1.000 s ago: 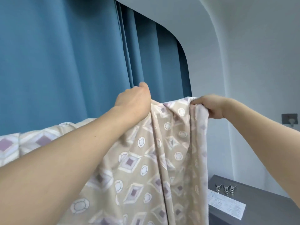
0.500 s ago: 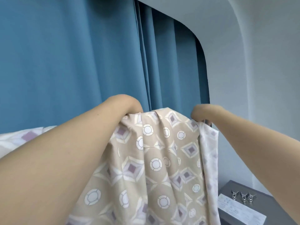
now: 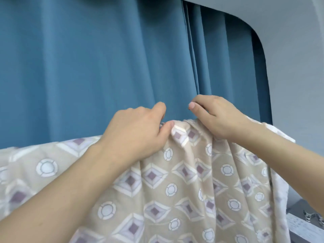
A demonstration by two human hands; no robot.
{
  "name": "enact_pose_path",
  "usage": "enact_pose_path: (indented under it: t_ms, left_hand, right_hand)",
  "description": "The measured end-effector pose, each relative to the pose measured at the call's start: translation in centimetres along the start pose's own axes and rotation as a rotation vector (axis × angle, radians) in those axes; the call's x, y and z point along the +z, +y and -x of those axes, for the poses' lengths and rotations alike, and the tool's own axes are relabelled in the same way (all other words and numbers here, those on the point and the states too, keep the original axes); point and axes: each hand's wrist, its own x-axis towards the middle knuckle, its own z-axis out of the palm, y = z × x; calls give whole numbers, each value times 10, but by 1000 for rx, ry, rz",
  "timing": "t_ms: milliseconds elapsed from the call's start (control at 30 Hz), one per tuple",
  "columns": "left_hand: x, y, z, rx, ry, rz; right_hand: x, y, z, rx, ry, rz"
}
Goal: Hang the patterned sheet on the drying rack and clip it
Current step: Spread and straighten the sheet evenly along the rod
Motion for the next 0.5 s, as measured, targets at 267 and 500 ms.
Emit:
enact_pose_path:
  t_ms: [267, 500]
  left_hand:
    - [0, -67, 69, 69, 189, -42]
    - [5, -106, 93, 81, 343, -111]
  right_hand:
    - [35, -56, 1, -221, -69, -17]
    - [52, -65, 14, -182, 164, 3]
